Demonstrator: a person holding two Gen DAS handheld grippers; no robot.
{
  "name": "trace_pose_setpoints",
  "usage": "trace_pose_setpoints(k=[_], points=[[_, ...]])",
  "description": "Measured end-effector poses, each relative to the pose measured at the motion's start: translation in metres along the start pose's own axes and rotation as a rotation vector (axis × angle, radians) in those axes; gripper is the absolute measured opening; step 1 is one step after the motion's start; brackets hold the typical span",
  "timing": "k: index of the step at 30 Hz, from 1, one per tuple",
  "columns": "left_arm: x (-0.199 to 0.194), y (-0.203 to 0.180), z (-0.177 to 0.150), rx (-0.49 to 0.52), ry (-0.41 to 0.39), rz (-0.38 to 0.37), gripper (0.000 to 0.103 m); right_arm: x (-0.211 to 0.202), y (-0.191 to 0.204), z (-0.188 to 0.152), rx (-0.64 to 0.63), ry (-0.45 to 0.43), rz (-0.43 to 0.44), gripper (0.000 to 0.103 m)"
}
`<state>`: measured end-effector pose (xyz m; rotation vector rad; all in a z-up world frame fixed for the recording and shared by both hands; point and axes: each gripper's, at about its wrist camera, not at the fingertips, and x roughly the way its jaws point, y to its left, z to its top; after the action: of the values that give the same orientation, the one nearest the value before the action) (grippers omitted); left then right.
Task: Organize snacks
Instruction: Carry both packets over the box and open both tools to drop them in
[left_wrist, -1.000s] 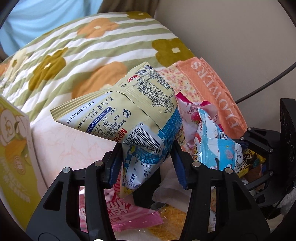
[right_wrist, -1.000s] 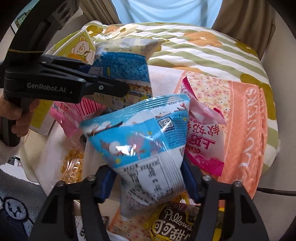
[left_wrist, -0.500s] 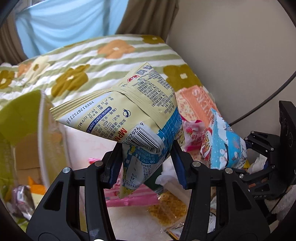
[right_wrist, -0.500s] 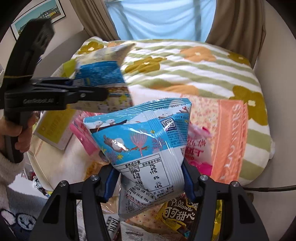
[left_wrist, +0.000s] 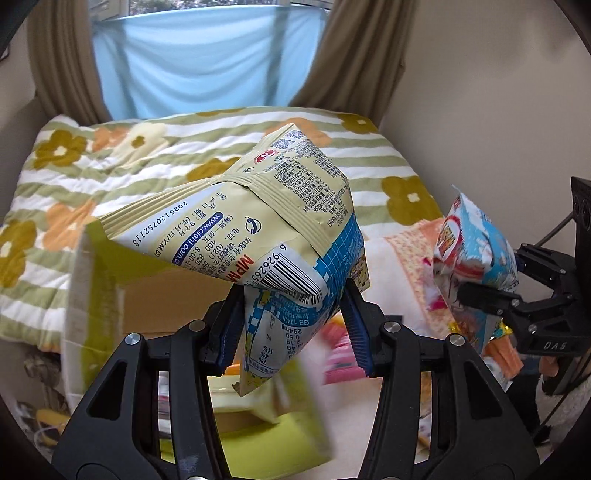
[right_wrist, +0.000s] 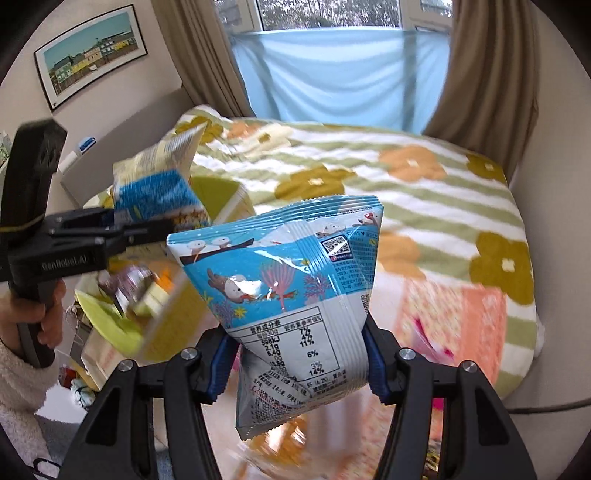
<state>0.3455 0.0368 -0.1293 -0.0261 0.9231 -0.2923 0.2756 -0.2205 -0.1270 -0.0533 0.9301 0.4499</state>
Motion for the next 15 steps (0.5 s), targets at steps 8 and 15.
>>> trace_pose_setpoints(k=[8, 15], points=[[-0.013, 0.110, -0.016, -0.053, 0.040, 0.026, 0.046, 0.045, 0.095, 0.047, 0.025, -0.016, 0.048, 0.056], [0.011, 0.160, -0.030, -0.113, 0.107, 0.004, 0.046, 0.085, 0.155, 0.066, 0.125, -0.004, 0.101, 0.056]])
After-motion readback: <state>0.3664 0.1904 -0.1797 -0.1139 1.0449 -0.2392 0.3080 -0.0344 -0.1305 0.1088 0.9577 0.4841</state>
